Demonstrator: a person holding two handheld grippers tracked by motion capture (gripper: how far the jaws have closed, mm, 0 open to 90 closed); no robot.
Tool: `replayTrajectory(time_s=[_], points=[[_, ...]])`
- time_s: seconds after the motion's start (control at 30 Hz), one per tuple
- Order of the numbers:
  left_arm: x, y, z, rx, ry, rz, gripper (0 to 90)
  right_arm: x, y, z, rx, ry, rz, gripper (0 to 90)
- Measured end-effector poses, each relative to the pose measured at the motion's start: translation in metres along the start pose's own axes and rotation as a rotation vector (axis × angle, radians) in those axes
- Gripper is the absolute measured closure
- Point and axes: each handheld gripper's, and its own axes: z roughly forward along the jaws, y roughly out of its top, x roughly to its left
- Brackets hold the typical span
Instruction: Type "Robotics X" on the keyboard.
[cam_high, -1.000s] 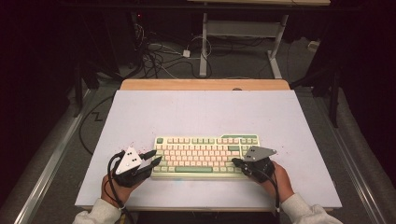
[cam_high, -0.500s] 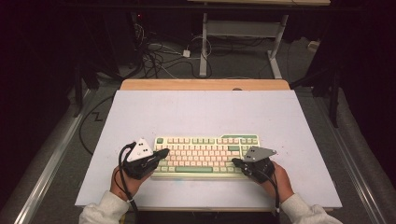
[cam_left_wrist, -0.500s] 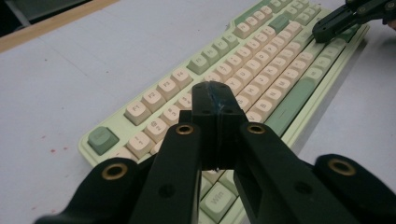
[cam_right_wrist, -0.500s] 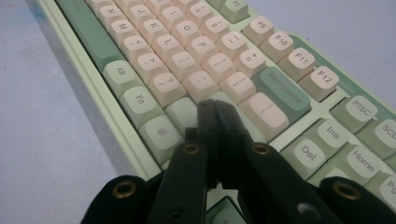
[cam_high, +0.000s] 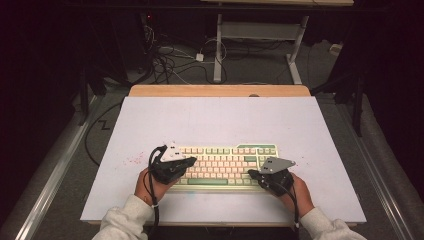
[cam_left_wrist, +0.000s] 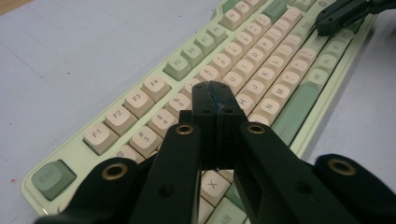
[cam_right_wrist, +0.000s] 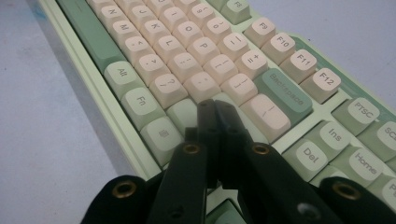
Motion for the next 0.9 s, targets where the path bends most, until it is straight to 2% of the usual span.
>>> replayTrajectory(time_s=[0.13,0.33,0.9], points=[[-0.001,0.003,0.010,0.032,-0.005,0.015,87.6,0.001,0.000,0.000,0.002,-0.004,0.004,90.0],[0.001,0.005,0.023,0.074,0.000,0.012,87.6,0.000,0.000,0.000,0.000,-0.003,0.005,90.0],[0.007,0.003,0.039,0.127,0.025,0.003,87.5,0.001,0.000,0.000,0.000,-0.005,0.006,90.0]])
